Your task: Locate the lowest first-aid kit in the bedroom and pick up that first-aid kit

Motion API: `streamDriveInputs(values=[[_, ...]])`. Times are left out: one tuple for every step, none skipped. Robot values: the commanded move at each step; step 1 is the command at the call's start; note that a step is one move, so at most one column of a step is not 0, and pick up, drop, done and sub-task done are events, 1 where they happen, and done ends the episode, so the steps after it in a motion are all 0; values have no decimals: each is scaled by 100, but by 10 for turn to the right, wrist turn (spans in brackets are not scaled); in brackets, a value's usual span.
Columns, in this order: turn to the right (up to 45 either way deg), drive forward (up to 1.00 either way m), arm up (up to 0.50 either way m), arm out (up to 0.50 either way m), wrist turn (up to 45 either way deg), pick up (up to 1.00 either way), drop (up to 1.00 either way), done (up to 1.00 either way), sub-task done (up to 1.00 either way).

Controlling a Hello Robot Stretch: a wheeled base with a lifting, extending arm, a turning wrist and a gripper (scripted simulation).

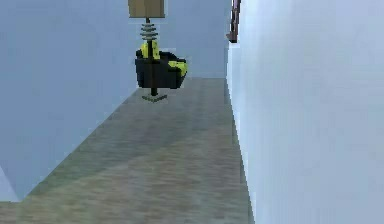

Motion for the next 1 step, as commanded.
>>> streamDriveInputs(values=[[0,100,0,0,0,0,0,0,0]])
